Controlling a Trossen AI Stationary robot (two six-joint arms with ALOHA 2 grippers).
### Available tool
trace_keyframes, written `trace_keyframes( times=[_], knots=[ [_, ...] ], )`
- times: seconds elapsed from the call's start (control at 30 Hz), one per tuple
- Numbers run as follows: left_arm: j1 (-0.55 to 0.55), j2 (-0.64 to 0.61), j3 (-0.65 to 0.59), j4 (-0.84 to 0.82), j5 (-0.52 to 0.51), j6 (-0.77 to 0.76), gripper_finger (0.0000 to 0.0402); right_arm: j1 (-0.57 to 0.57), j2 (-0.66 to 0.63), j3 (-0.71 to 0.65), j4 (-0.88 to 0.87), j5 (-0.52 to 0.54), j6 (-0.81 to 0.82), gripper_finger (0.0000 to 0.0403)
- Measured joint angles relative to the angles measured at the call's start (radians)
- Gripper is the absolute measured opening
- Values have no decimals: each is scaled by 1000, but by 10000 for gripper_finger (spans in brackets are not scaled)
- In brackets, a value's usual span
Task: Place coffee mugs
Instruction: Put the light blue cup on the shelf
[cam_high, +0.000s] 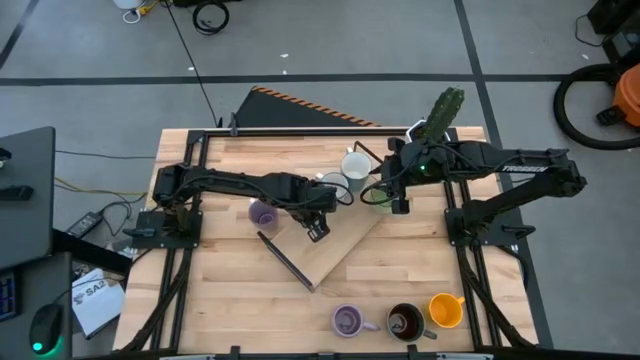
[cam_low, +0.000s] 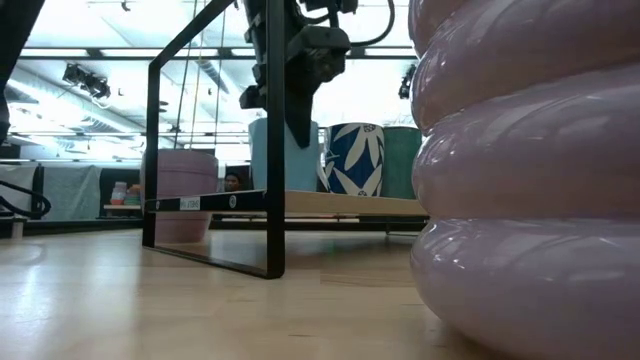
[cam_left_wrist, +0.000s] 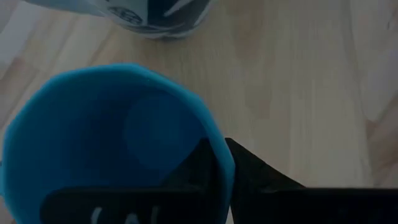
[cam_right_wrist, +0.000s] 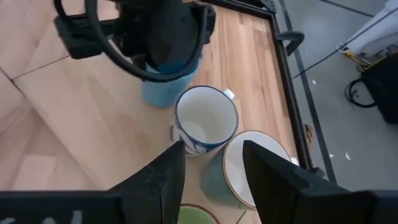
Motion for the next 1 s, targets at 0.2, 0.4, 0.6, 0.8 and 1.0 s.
trace_keyframes(
  times=[0.2, 0.4, 0.6, 0.8, 1.0],
  knots=[
    [0, 1, 0, 36, -22, -4, 37, 0, 0, 0, -10, -38, -8, 167],
    [-4, 1, 0, 57, -17, -4, 40, 3, 0, 0, -44, -59, -1, 167],
    [-5, 3, -1, 75, -11, -4, 83, 38, 0, 0, -66, -59, 31, 167],
    [-5, -1, -1, 86, -5, -4, 139, 85, 0, 0, -106, -55, 63, 167],
    [-13, -44, -2, 85, 1, 23, 152, 175, 0, 0, -158, -54, 129, 167]
  ],
)
